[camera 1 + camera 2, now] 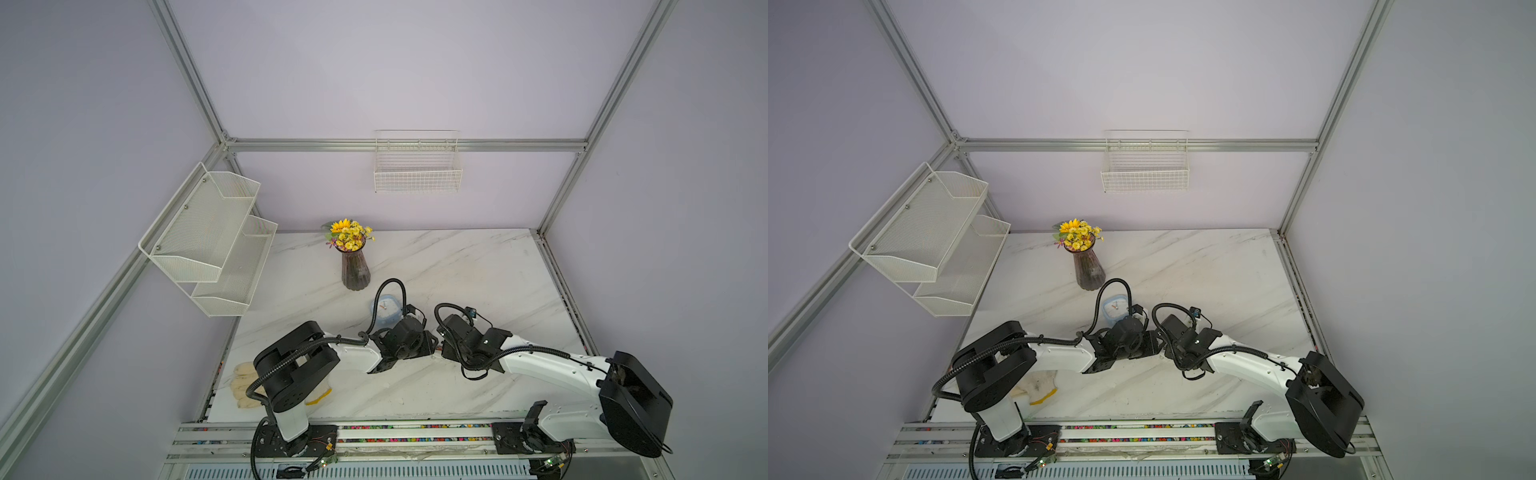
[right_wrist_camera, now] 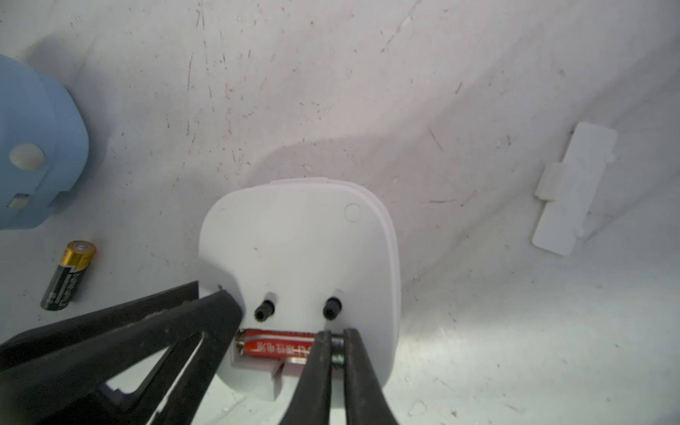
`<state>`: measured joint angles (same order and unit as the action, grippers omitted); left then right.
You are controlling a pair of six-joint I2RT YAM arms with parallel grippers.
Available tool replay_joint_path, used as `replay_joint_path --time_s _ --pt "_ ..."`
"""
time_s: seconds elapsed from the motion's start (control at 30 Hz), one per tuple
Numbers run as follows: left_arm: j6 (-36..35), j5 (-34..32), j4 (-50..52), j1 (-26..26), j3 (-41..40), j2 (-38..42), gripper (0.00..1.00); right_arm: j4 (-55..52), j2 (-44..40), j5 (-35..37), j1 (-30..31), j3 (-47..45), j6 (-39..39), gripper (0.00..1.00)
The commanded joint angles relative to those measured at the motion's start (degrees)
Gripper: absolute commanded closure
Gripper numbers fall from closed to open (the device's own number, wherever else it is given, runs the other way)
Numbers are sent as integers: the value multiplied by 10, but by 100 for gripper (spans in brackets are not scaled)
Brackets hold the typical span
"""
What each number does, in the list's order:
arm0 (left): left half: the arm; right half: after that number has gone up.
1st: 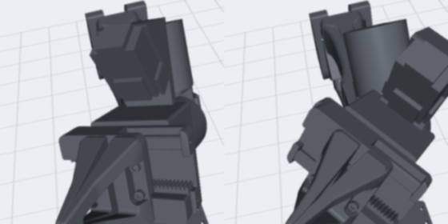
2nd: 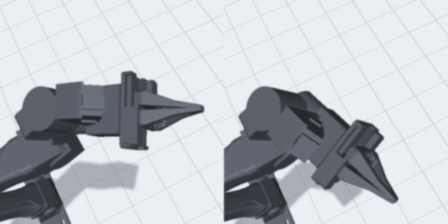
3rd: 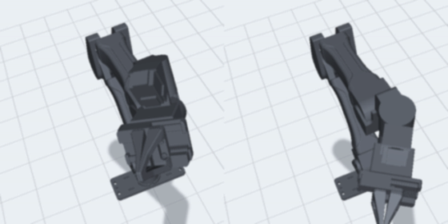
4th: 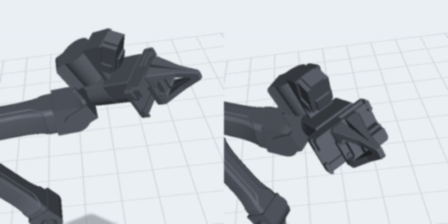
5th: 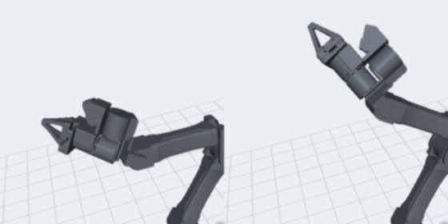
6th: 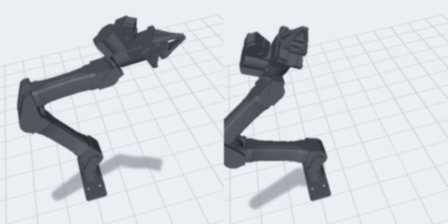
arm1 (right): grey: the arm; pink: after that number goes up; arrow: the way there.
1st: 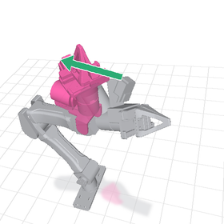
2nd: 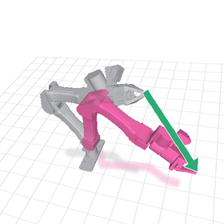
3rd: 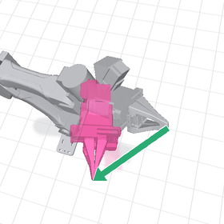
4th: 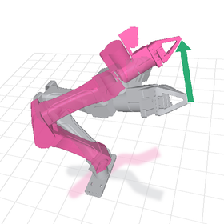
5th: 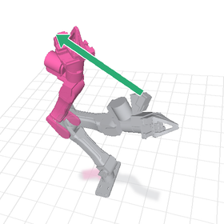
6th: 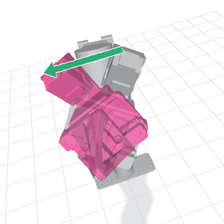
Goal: Insert the battery into the alarm
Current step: Install the battery in the alarm.
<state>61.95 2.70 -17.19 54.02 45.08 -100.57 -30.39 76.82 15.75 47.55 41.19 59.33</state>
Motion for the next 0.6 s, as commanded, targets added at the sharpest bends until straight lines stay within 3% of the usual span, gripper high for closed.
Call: replay_joint_path --time_s 0.0,0.3,0.57 --pt "3 14 11 5 -5 -21 64 3 14 -22 6 -27 22 87" --pt "-1 -4 13 5 -16 -4 64 -30 75 9 7 -13 16 87" --pt "-26 -23 29 1 -12 36 63 -8 -42 29 7 1 2 82"
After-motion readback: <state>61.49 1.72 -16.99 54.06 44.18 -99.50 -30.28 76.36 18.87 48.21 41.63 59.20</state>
